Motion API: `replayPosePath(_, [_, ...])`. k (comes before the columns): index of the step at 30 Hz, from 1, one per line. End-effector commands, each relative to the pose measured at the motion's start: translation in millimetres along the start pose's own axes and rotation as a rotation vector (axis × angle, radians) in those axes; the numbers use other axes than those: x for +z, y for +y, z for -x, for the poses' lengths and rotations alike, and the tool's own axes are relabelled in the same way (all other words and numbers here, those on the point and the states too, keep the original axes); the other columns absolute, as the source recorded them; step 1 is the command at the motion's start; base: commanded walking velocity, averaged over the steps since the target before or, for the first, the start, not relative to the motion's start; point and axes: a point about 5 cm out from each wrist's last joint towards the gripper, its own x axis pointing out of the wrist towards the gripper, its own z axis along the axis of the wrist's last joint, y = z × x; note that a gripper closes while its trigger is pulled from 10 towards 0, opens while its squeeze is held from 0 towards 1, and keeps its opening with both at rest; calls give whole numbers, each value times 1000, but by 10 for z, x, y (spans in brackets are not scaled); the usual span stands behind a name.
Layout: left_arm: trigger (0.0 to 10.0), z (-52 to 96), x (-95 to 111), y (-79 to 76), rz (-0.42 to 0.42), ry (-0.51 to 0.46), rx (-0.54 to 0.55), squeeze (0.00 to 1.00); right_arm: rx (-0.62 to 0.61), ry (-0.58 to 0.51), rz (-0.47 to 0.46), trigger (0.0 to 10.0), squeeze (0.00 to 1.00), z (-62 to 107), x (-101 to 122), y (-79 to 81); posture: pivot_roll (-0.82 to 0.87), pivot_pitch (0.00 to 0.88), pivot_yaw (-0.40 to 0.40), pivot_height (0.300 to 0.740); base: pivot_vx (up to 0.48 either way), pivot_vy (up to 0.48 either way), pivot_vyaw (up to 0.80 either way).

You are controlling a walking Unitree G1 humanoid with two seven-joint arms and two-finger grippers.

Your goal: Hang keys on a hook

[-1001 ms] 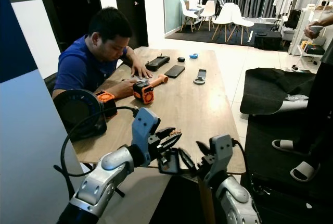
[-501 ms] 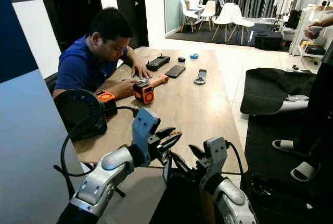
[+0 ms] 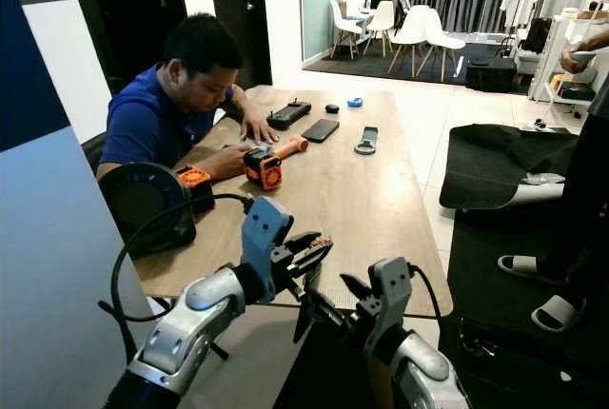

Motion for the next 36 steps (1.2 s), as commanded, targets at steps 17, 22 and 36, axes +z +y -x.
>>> replayPosePath(17, [10000, -25, 16, 1, -15, -3, -10, 0, 33, 22, -10, 10000, 0, 25, -45, 65, 48, 48, 30, 740, 0, 0, 0])
replayPosePath(22, [10000, -23, 13, 2, -16, -2, -8, 0, -50, 22, 20, 10000, 0, 74, -53, -32, 47, 48, 30, 740, 0, 0, 0])
replayPosePath(36, [10000, -23, 8, 12, -22, 1, -4, 0, -248, -85, 63, 10000, 0, 156, 220, -421, 47, 47, 26, 740, 0, 0, 0])
